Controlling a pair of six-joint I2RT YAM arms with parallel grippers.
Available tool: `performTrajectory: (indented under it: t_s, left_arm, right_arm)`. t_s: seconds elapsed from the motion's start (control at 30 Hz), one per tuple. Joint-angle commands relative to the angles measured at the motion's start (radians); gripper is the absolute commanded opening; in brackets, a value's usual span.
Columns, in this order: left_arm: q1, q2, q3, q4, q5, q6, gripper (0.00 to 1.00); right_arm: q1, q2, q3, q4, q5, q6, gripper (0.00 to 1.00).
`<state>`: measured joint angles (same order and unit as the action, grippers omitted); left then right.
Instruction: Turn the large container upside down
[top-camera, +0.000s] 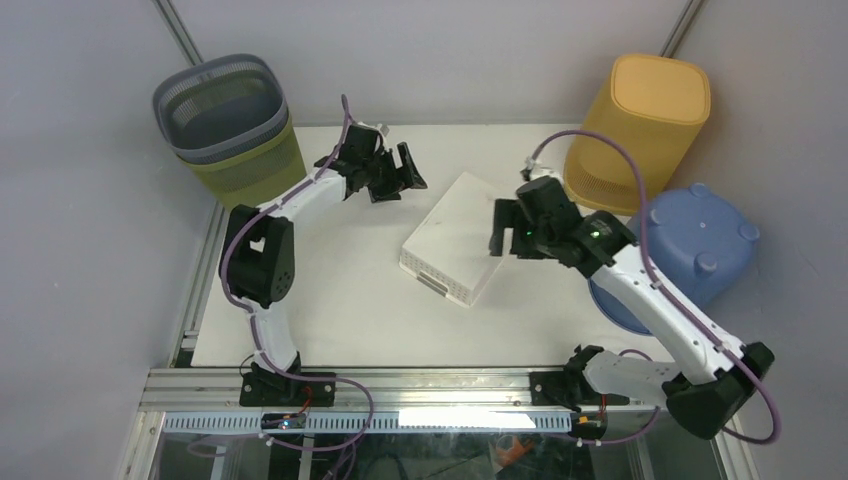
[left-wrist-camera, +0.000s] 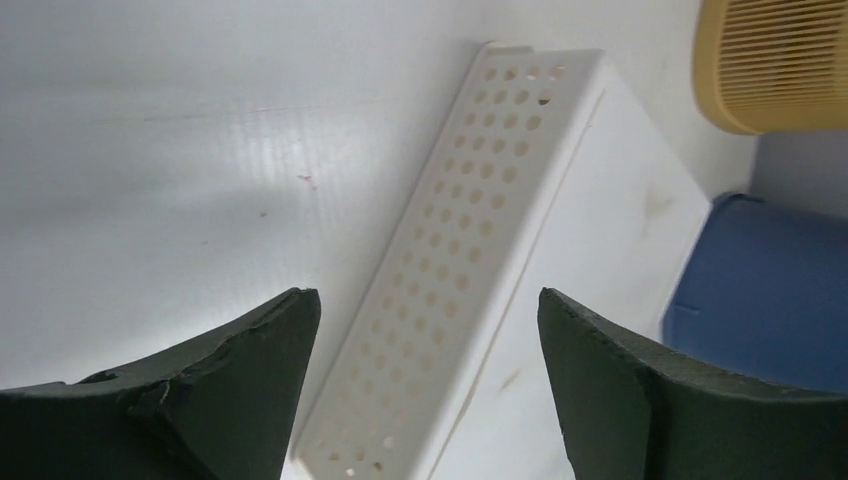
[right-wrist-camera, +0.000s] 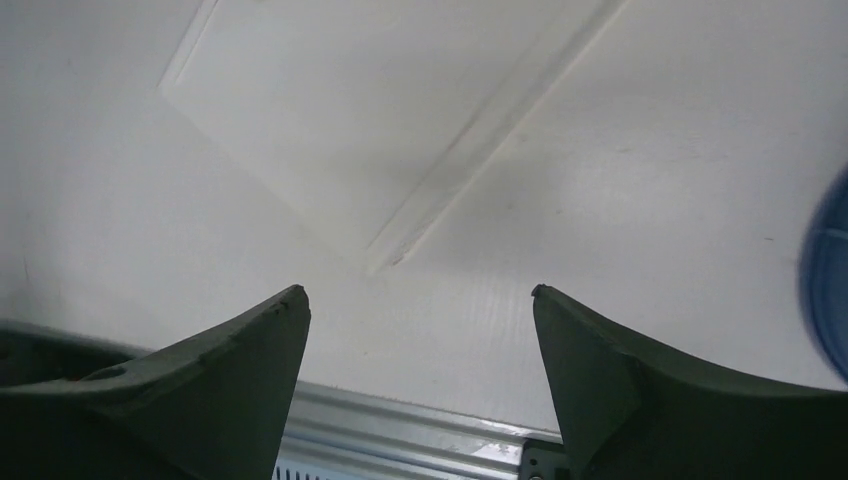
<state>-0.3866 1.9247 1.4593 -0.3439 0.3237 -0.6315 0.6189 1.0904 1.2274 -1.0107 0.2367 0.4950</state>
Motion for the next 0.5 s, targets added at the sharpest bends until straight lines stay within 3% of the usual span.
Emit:
performTrajectory:
  t_s: [0.0, 0.27, 0.47]
  left_arm:
    - [-0.011, -0.114, 0.032, -0.152, -0.207, 0.155, 0.84]
    - [0.009, -0.207, 0.058, -0.293, -0.405, 0.182, 0.98]
    - [0.04, -0.218, 0.025, -0.346, -0.409, 0.164, 0.99]
  right_arm:
    - [0.186, 0.076, -0.03, 0.18, -0.099, 0.087, 0.86]
    - [0.503, 0.312, -0.031, 0.389, -0.059, 0.15, 0.89]
    - [0.519, 0.495, -0.033, 0.481, -0.075, 0.209, 0.89]
